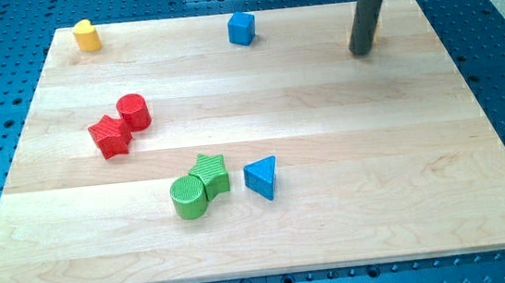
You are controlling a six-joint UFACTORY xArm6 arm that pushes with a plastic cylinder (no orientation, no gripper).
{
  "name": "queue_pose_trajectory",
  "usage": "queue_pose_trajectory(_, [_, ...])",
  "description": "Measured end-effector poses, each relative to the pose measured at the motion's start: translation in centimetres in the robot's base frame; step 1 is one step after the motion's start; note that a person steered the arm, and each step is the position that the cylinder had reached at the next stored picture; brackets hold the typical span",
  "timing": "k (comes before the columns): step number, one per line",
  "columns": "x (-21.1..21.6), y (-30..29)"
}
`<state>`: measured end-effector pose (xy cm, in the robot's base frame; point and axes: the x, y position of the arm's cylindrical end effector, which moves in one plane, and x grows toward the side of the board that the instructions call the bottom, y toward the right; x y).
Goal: Move the green circle diagonal to the cube
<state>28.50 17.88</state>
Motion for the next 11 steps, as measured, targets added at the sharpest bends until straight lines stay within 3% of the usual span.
queue_pose_trajectory(3, [-3.5, 2.5])
queue_pose_trajectory(4, [2.3, -0.4])
queue_pose_trajectory(5, [9.9, -10.8])
queue_pose_trajectory(6, [13.2, -15.0])
queue_pose_trajectory(8, [13.2, -23.6])
queue_pose_trajectory(9, [12.5, -19.3])
queue_pose_trajectory(11, [11.3, -21.1])
